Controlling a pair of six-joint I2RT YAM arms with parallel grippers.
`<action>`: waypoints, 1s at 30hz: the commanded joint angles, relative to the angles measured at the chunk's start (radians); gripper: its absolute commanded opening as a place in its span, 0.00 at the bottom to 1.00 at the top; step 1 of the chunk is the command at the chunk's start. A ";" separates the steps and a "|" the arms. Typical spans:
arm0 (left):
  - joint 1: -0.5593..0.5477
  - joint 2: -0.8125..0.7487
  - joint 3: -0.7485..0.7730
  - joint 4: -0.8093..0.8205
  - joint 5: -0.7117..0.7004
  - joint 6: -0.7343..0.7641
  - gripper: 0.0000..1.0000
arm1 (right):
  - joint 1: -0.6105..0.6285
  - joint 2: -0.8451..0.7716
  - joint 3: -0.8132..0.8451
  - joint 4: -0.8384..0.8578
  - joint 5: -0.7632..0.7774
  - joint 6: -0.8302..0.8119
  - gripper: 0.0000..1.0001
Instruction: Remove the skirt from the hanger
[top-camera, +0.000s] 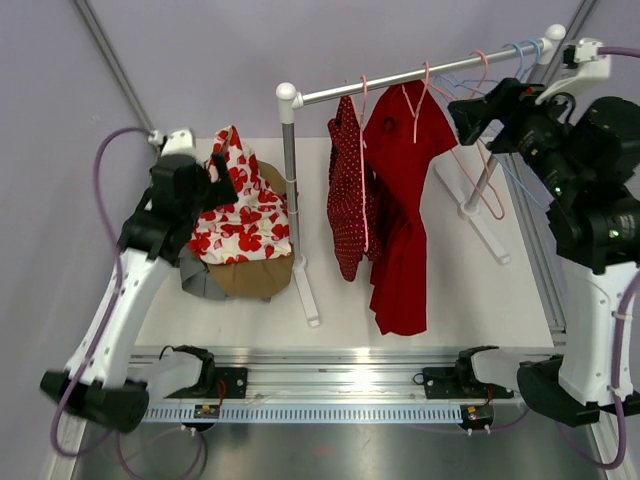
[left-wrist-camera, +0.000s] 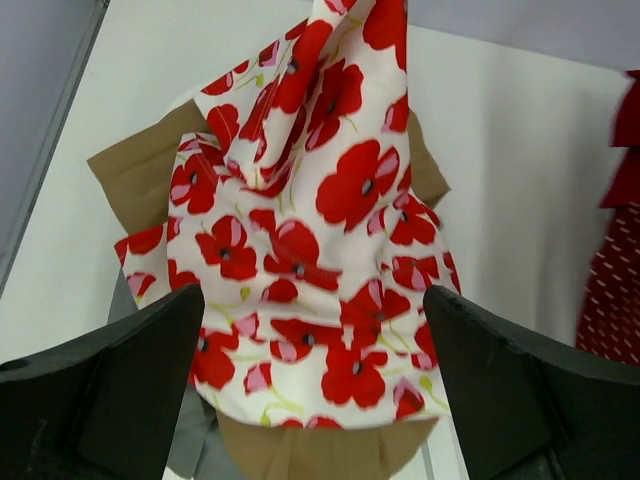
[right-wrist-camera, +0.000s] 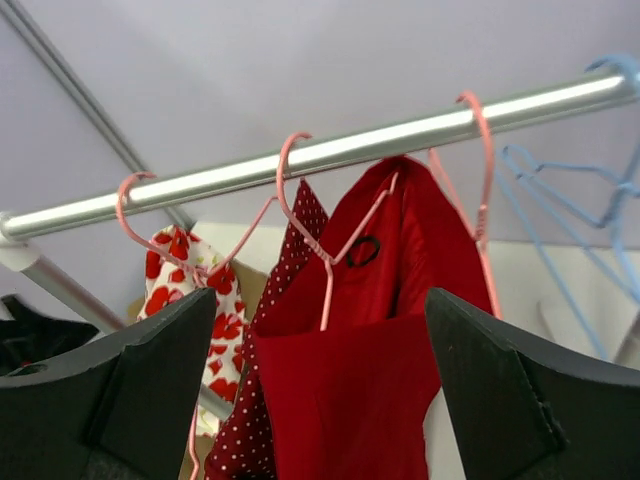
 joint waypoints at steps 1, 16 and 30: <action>-0.011 -0.198 -0.117 -0.005 0.083 -0.045 0.95 | 0.003 0.094 -0.068 0.056 -0.137 0.062 0.92; -0.025 -0.519 -0.477 -0.092 0.066 -0.085 0.94 | 0.098 0.234 -0.156 0.203 -0.086 0.113 0.71; -0.037 -0.515 -0.475 -0.095 0.083 -0.077 0.93 | 0.118 0.245 -0.129 0.192 -0.035 0.096 0.00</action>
